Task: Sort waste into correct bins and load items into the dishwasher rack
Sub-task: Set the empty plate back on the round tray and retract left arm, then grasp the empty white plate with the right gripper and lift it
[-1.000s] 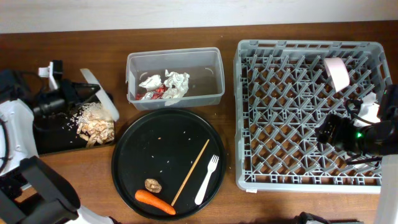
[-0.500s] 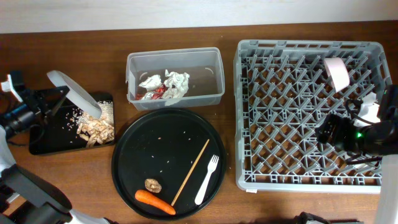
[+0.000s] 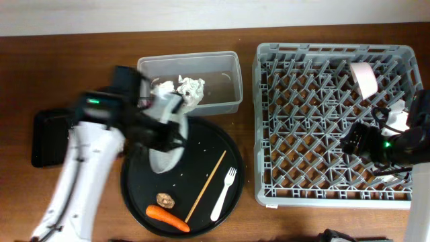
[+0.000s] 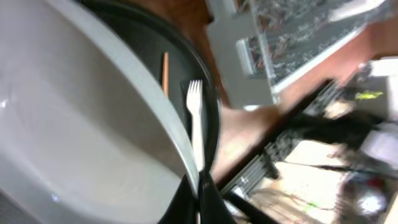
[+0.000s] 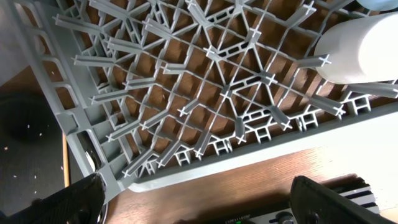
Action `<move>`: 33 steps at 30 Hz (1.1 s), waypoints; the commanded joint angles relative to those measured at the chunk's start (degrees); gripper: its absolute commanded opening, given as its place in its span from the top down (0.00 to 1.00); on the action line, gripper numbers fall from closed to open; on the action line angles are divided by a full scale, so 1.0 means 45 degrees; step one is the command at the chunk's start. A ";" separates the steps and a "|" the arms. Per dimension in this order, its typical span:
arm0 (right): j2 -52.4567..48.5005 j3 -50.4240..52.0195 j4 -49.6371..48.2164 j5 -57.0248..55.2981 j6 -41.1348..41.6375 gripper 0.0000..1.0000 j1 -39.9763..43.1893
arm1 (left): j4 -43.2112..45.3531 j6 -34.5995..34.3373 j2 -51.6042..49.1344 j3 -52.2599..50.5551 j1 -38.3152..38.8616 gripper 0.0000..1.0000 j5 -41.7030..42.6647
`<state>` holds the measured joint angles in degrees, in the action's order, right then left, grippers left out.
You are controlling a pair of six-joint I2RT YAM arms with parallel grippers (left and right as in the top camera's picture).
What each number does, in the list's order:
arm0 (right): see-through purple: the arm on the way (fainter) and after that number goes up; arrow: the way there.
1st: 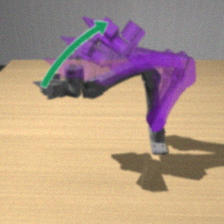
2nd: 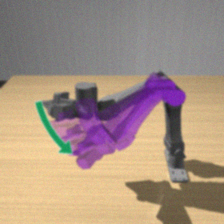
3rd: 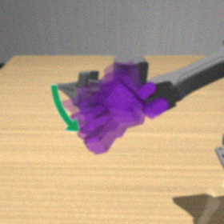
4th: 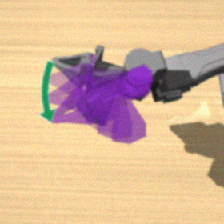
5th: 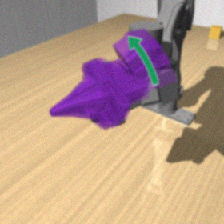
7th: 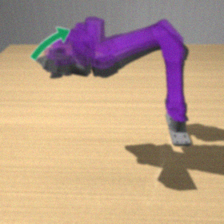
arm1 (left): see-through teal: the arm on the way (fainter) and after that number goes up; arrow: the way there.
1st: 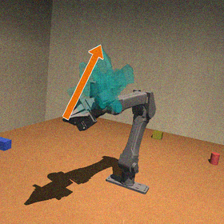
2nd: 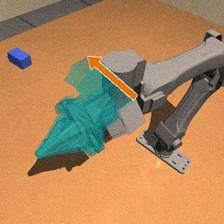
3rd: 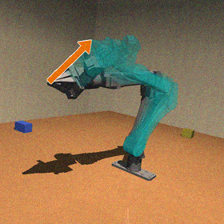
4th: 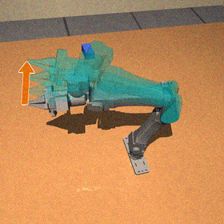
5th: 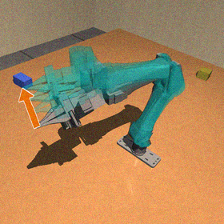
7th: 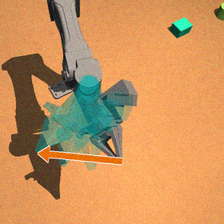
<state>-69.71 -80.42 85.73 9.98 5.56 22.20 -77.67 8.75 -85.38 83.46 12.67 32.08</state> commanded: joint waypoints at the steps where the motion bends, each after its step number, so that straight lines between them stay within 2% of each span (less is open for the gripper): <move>1: -0.0024 0.0053 0.0092 -0.0112 -0.0151 0.01 0.0073 | 0.1433 -0.2594 -0.0044 -0.1608 0.2934 1.00 -0.3002; 3: -0.0024 0.0053 0.0092 -0.0112 -0.0151 0.01 0.0073 | 0.2327 -0.3337 -0.0316 -0.2399 0.4056 1.00 -0.3954; 4: -0.0024 0.0053 0.0097 -0.0112 -0.0151 0.01 0.0073 | 0.3254 -0.3915 -0.0758 -0.3089 0.4770 0.99 -0.5819; 5: -0.0024 0.0053 0.0107 -0.0112 -0.0151 0.01 0.0073 | 0.3755 -0.4255 -0.1156 -0.3444 0.5071 1.00 -0.6329; 8: -0.0024 0.0053 0.0102 -0.0010 -0.0155 0.01 0.0073 | 0.4507 -0.4517 -0.2477 -0.3725 0.5673 0.99 -0.6285; 9: -0.0024 0.0053 0.0097 -0.0005 -0.0151 0.01 0.0073 | 0.4551 -0.4512 -0.2657 -0.3725 0.5824 0.91 -0.6290; 10: -0.0024 0.0053 0.0097 0.0083 -0.0155 0.01 0.0073 | 0.4571 -0.4507 -0.2681 -0.3725 0.5911 0.67 -0.6290; 12: -0.0024 0.0053 0.0092 0.0126 -0.0155 0.02 0.0073 | 0.4585 -0.4512 -0.2676 -0.3623 0.5926 0.43 -0.6290; 15: -0.0024 0.0053 0.0039 0.0471 -0.0199 0.01 0.0053 | 0.4046 -0.4901 -0.2511 -0.2968 0.5659 0.40 -0.6377; 17: -0.0024 0.0053 -0.0053 0.1156 -0.0874 0.01 -0.0559 | 0.3517 -0.5183 -0.1651 -0.2676 0.4396 0.39 -0.6377; 19: -0.0024 0.0053 -0.0301 0.1457 -0.1535 0.02 -0.2429 | 0.3036 -0.5173 -0.0248 -0.2676 0.2103 0.36 -0.6387; 21: -0.0024 0.0053 -0.0544 0.1457 -0.1598 0.02 -0.4449 | 0.2458 -0.5173 0.0792 -0.2676 -0.0311 0.26 -0.6387; 22: -0.0024 0.0053 -0.0709 0.1457 -0.1554 0.02 -0.5707 | 0.2127 -0.5173 0.1171 -0.2676 -0.1685 0.16 -0.6387; 23: -0.0092 0.0053 -0.1010 0.1452 -0.1112 0.02 -0.7004 | 0.1860 -0.5173 0.1389 -0.2676 -0.2948 0.13 -0.6377; 24: -0.0321 0.0053 -0.1462 0.1443 -0.0379 0.02 -0.8252 | 0.1530 -0.5173 0.1472 -0.2676 -0.4444 0.03 -0.6373; 26: -0.1423 0.0053 -0.2312 0.1379 0.0772 0.02 -1.0428 | 0.1127 -0.5178 0.1467 -0.2705 -0.6139 0.01 -0.6373; 28: -0.2511 0.0053 -0.2803 0.1311 0.1326 0.02 -1.1657 | 0.1088 -0.5178 0.1467 -0.2705 -0.6611 0.01 -0.6373; 30: -0.4522 0.0053 -0.3793 0.1302 0.2351 0.00 -1.2988 | 0.1103 -0.5178 0.1467 -0.2705 -0.6688 0.01 -0.6377; 32: -0.6266 0.0053 -0.4765 0.1311 0.3385 0.10 -1.3522 | 0.1103 -0.5178 0.1467 -0.2705 -0.6688 0.01 -0.6377; 33: -0.6858 0.0053 -0.5144 0.1311 0.3895 0.11 -1.3610 | 0.1103 -0.5178 0.1467 -0.2705 -0.6688 0.01 -0.6377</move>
<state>-95.13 -80.42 64.71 15.99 16.19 -37.65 -72.73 -14.59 -79.70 70.85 -17.08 3.05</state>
